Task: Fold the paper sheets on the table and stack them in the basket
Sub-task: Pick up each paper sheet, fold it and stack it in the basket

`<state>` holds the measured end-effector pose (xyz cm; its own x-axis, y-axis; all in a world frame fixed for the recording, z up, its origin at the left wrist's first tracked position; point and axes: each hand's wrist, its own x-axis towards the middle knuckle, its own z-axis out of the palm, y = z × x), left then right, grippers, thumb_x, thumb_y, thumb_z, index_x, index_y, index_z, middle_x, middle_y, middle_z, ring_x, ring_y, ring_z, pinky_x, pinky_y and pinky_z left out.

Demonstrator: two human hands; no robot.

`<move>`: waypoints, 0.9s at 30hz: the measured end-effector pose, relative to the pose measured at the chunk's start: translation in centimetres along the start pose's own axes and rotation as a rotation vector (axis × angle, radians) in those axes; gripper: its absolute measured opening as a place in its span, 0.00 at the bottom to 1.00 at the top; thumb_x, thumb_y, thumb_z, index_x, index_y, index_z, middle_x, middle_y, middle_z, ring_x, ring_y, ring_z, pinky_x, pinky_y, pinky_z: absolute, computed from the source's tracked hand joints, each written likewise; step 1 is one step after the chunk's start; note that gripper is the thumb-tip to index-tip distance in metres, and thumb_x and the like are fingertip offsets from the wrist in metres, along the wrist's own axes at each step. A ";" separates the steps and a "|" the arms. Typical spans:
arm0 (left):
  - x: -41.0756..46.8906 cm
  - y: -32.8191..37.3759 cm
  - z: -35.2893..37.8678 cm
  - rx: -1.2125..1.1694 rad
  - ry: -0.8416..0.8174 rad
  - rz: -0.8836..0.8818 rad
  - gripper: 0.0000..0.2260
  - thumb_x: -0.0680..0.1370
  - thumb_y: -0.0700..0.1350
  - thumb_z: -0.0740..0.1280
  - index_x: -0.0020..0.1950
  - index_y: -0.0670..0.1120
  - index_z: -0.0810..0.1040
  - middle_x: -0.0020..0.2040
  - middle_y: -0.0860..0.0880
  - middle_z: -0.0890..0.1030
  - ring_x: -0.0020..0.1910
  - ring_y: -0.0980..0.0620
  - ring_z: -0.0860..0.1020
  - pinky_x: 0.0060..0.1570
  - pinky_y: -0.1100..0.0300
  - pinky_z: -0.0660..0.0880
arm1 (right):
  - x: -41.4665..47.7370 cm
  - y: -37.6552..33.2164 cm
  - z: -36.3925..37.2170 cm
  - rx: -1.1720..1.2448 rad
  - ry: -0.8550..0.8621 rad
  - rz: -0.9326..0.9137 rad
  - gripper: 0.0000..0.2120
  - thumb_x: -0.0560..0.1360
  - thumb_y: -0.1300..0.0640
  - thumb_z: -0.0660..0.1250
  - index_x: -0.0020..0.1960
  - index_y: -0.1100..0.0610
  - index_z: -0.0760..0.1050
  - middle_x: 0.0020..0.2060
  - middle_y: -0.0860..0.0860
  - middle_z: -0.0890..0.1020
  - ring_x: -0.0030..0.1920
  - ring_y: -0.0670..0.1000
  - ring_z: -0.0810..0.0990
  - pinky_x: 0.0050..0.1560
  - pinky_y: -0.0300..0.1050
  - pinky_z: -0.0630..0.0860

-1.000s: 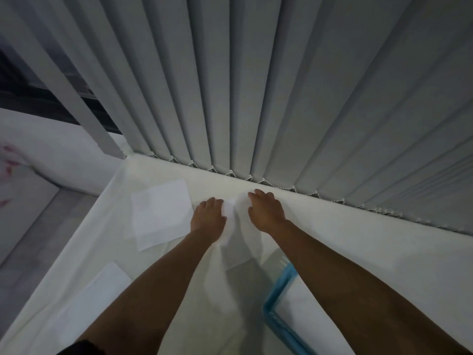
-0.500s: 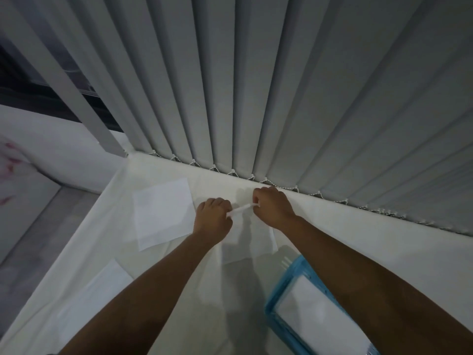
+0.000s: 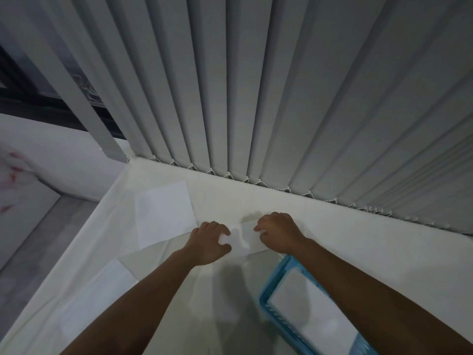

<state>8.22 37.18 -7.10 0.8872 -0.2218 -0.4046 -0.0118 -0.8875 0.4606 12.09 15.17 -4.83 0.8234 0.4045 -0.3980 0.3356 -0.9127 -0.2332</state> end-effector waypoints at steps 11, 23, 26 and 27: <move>4.0 2.7 1.0 0.072 0.143 -0.154 0.15 0.78 0.48 0.63 0.63 0.47 0.70 0.60 0.47 0.77 0.61 0.45 0.74 0.57 0.52 0.71 | -0.5 -0.6 2.2 -0.165 -0.037 0.105 0.25 0.80 0.48 0.52 0.76 0.52 0.58 0.77 0.47 0.59 0.77 0.53 0.55 0.75 0.63 0.41; 1.2 4.8 -2.3 -0.506 0.158 -0.266 0.06 0.71 0.39 0.70 0.44 0.47 0.75 0.43 0.47 0.79 0.42 0.48 0.77 0.36 0.62 0.69 | -7.4 -2.4 0.7 0.306 0.422 0.254 0.13 0.78 0.54 0.61 0.59 0.50 0.80 0.58 0.46 0.81 0.59 0.51 0.75 0.59 0.46 0.69; -1.1 6.8 -2.6 -0.951 0.213 -0.326 0.06 0.72 0.36 0.69 0.41 0.45 0.76 0.38 0.46 0.76 0.36 0.49 0.74 0.32 0.62 0.67 | -10.4 -4.0 1.3 0.467 0.530 0.270 0.09 0.78 0.53 0.62 0.51 0.52 0.81 0.48 0.46 0.82 0.51 0.48 0.75 0.53 0.43 0.72; -1.9 7.5 -2.5 -1.122 0.200 -0.335 0.06 0.72 0.34 0.68 0.41 0.44 0.75 0.40 0.44 0.77 0.36 0.49 0.74 0.34 0.61 0.69 | -11.4 -4.6 1.6 0.543 0.554 0.287 0.09 0.78 0.52 0.63 0.48 0.53 0.81 0.44 0.46 0.82 0.48 0.48 0.76 0.49 0.43 0.72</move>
<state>7.59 31.92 -0.89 0.8266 0.1092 -0.5520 0.5569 -0.0174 0.8304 0.43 14.86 -0.59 0.9973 -0.0573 -0.0450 -0.0729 -0.7632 -0.6420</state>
